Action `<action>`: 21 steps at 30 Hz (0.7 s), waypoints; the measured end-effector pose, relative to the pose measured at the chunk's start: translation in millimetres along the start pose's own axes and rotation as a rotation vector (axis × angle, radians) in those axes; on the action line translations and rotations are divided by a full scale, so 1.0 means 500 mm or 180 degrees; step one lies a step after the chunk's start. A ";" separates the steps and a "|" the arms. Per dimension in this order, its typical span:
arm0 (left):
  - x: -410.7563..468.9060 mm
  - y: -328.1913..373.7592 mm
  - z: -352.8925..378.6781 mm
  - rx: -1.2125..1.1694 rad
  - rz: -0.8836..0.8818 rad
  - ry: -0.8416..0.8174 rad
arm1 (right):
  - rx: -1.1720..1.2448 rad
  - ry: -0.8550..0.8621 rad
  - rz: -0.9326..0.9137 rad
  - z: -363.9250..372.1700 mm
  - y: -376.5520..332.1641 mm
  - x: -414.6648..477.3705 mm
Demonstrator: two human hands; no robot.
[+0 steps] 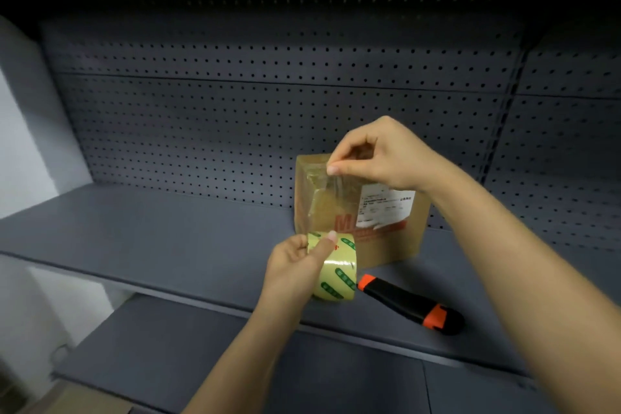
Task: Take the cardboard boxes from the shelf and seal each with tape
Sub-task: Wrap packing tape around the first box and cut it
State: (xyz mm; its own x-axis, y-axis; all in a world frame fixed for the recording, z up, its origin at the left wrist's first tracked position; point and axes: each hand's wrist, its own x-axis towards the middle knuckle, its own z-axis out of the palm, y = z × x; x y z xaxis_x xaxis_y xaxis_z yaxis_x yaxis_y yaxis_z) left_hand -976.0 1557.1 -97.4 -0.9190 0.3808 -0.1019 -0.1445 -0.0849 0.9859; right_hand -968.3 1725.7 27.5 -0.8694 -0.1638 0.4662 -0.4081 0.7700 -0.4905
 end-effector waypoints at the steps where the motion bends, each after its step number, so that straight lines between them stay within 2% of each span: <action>1: -0.004 0.002 0.001 0.0014 0.0026 -0.0001 | -0.0013 -0.0080 0.0003 -0.003 0.003 0.010; 7: -0.005 0.018 0.001 -0.0120 0.0086 -0.0071 | 0.0356 -0.0301 0.0004 -0.011 0.010 0.066; 15: 0.008 0.034 0.001 -0.0329 0.0173 0.0008 | 0.0309 -0.0546 0.0016 0.004 0.030 0.111; 21: 0.011 0.032 0.003 -0.0291 0.0199 -0.0120 | 0.0375 -0.0581 0.0015 0.006 0.047 0.121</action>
State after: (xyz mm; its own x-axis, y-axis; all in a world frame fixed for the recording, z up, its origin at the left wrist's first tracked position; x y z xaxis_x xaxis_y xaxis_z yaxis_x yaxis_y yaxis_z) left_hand -983.1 1559.1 -81.8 -0.9130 0.4065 -0.0338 -0.1218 -0.1926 0.9737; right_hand -1031.3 1732.1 41.7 -0.9030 -0.2777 0.3279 -0.4245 0.6953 -0.5800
